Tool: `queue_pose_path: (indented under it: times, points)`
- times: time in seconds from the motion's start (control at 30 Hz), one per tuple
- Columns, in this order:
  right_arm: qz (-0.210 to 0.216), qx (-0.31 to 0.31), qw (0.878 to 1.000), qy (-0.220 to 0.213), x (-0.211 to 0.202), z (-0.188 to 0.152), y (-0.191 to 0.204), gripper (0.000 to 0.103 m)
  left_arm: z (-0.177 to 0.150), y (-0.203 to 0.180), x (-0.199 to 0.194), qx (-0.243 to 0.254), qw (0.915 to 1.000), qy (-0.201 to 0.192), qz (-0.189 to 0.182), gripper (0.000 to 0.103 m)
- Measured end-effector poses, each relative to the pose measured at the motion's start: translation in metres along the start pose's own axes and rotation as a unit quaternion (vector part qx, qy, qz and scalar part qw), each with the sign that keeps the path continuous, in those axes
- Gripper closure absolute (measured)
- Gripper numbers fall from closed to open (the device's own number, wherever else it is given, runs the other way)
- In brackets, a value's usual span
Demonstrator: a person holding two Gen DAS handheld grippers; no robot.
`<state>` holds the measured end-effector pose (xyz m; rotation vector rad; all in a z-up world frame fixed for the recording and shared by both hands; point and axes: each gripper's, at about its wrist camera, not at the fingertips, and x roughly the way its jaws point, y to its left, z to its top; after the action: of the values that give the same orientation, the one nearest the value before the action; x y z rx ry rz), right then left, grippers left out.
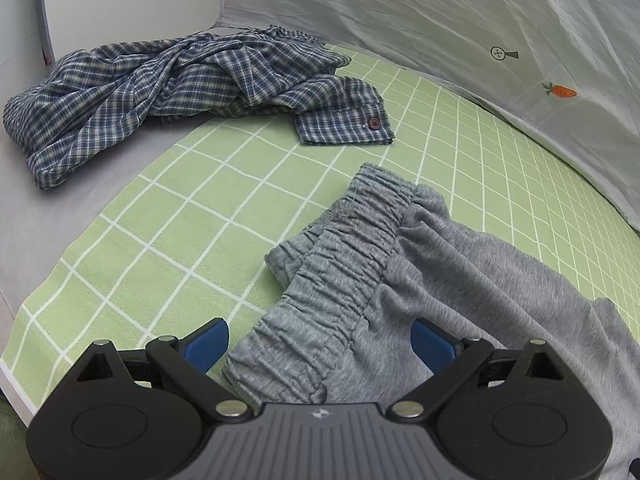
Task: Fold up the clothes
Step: 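Grasp the sweatpants waistband with the left tool and lift it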
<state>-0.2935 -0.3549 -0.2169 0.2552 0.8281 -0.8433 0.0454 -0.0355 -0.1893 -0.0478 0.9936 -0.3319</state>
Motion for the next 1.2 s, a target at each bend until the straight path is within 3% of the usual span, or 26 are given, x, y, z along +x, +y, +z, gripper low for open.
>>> queue_pose_path:
  times: [0.1,0.17,0.3,0.43,0.5,0.6,0.77,0.9,1.0,1.07,1.2]
  points:
    - [0.004,0.011,1.000,-0.002,0.000,-0.004,-0.006,0.000,0.000,0.001,0.003,-0.022,0.9997,-0.011,-0.002,0.011]
    - [0.009,0.018,1.000,-0.004,0.001,-0.006,-0.009,0.000,0.000,-0.001,0.003,-0.019,0.9996,-0.021,0.002,0.020]
    - [0.024,0.050,0.998,-0.007,0.003,-0.010,-0.016,0.000,0.003,-0.004,0.003,-0.005,0.9996,-0.027,-0.005,0.065]
    - [0.026,0.052,0.998,-0.020,0.003,-0.014,-0.015,0.000,0.004,-0.013,-0.005,-0.012,0.9989,-0.039,-0.022,0.081]
    - [0.025,0.054,0.998,-0.026,0.003,-0.016,-0.016,0.000,0.004,-0.024,-0.015,-0.013,0.9977,-0.053,-0.041,0.082]
    - [0.025,0.056,0.998,-0.032,0.003,-0.018,-0.016,0.000,0.003,-0.048,-0.030,0.004,0.9944,-0.068,-0.081,0.083]
    - [0.025,0.056,0.997,-0.040,0.002,-0.021,-0.017,0.000,-0.013,-0.109,-0.049,0.079,0.9839,-0.066,-0.146,0.084]
    - [0.026,0.054,0.997,-0.049,0.002,-0.023,-0.017,0.000,-0.045,-0.157,-0.049,0.146,0.9690,-0.039,-0.196,0.083]
    - [0.027,0.052,0.997,-0.051,0.002,-0.024,-0.018,0.000,-0.073,-0.183,-0.035,0.190,0.9615,0.000,-0.199,0.077]
    - [0.029,0.050,0.997,-0.050,0.002,-0.024,-0.018,0.000,-0.087,-0.190,-0.032,0.209,0.9577,0.005,-0.198,0.068]
    - [0.036,0.044,0.998,-0.036,0.002,-0.021,-0.019,0.000,-0.086,-0.189,-0.044,0.211,0.9513,0.010,-0.224,0.034]
